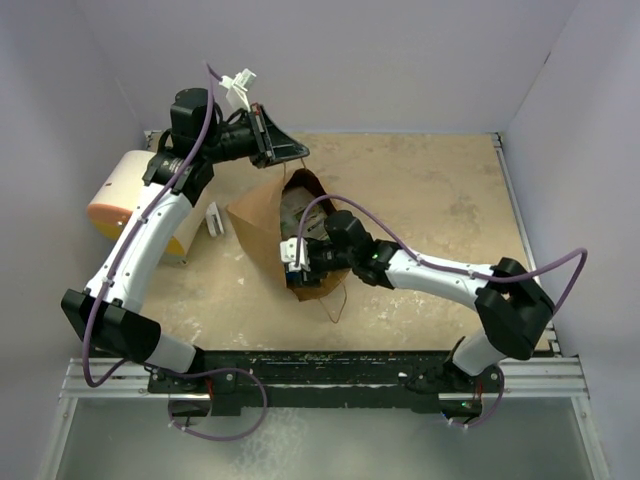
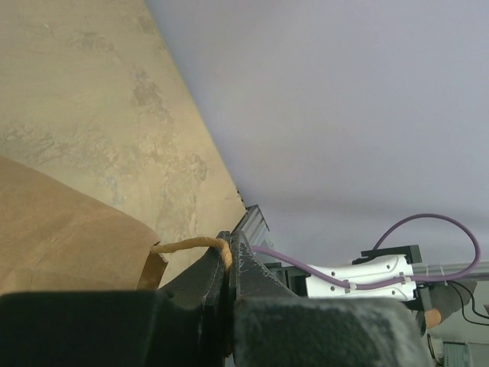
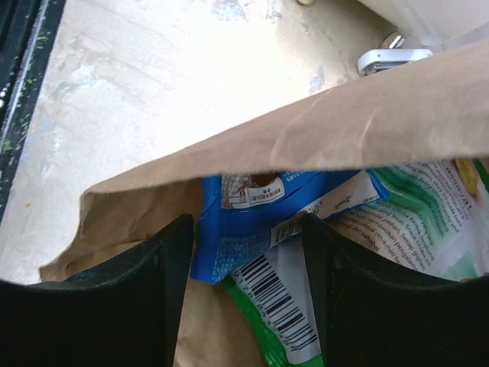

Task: Take the snacks out of the paper bag
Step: Take out the snack from the paper bag.

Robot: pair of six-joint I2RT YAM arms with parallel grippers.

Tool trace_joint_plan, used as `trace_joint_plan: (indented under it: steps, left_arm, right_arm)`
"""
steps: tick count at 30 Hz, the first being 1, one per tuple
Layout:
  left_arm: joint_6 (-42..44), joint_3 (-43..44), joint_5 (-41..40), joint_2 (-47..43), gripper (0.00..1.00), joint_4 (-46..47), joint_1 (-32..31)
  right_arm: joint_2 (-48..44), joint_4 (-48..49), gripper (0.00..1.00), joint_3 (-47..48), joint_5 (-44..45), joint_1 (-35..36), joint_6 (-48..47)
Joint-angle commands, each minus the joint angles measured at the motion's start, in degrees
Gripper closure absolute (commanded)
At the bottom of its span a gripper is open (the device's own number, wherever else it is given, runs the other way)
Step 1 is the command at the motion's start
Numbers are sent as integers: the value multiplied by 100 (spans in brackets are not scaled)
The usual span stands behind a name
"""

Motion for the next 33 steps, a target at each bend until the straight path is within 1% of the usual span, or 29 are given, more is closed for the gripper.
trace_joint_plan:
  steps: [1, 3, 6, 12, 16, 18, 26, 33]
  left_arm:
    - [-60, 214, 197, -107, 100, 478, 112]
    - [-36, 253, 227, -91, 100, 439, 135]
    - [-17, 253, 249, -102, 100, 423, 156]
    - [-3, 245, 271, -86, 100, 432, 182]
    - [34, 212, 274, -106, 100, 424, 209]
    - [47, 188, 275, -123, 100, 415, 230]
    - [150, 171, 299, -154, 100, 335, 352]
    - [198, 156, 318, -169, 100, 300, 437]
  right_arm:
    - [3, 772, 40, 27, 273, 104, 159]
    - [4, 891, 43, -10, 401, 113, 241]
    - [-40, 990, 52, -58, 563, 114, 302]
    - [-214, 1039, 78, -201, 682, 119, 359]
    - [-364, 1011, 91, -280, 786, 114, 470]
    - [-418, 997, 100, -304, 841, 114, 531]
    - [-842, 845, 100, -455, 991, 114, 951]
    - [-1630, 466, 100, -738, 1400, 107, 1235]
